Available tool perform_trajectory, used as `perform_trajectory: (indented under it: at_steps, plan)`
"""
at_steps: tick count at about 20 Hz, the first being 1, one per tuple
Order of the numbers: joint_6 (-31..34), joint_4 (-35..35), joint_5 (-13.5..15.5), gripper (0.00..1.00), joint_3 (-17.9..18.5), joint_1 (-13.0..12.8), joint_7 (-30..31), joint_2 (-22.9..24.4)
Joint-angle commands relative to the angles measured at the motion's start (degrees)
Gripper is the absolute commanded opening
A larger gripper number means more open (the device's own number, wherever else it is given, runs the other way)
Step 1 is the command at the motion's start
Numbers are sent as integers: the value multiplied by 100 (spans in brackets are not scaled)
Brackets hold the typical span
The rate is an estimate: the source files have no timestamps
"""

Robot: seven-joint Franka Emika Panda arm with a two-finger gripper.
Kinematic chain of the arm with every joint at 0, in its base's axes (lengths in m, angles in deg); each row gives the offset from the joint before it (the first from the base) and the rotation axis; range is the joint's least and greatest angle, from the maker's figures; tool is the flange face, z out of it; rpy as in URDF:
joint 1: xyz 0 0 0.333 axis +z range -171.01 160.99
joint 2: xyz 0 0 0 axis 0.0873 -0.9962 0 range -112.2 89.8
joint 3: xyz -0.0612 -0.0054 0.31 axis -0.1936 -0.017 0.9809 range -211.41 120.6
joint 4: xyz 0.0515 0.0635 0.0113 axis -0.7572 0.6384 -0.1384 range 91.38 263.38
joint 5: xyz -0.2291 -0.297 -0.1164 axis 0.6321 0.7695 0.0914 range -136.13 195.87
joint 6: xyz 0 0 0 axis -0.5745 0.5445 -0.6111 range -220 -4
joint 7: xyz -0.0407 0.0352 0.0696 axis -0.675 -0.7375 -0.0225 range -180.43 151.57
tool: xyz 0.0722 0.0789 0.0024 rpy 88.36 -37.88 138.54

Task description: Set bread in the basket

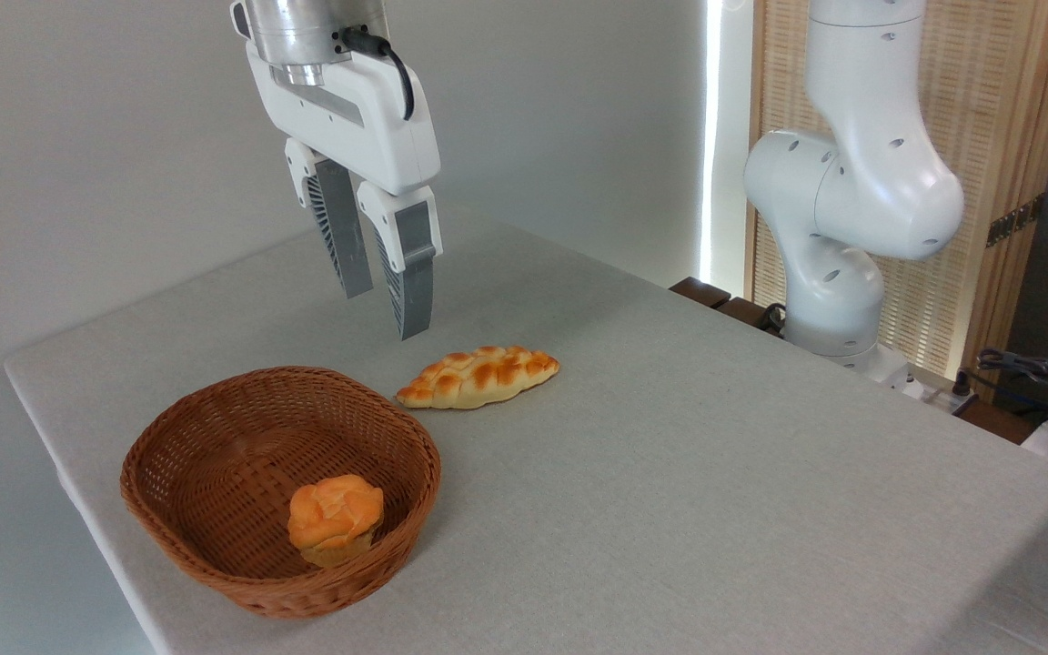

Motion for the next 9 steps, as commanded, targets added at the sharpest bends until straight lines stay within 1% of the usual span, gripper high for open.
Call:
perform_trajectory:
  at_steps: [1,9]
  plan:
    - [168,-156,-66,100,64,17,80,-68]
    - [168,-174,-66,100,125,17,89,-77]
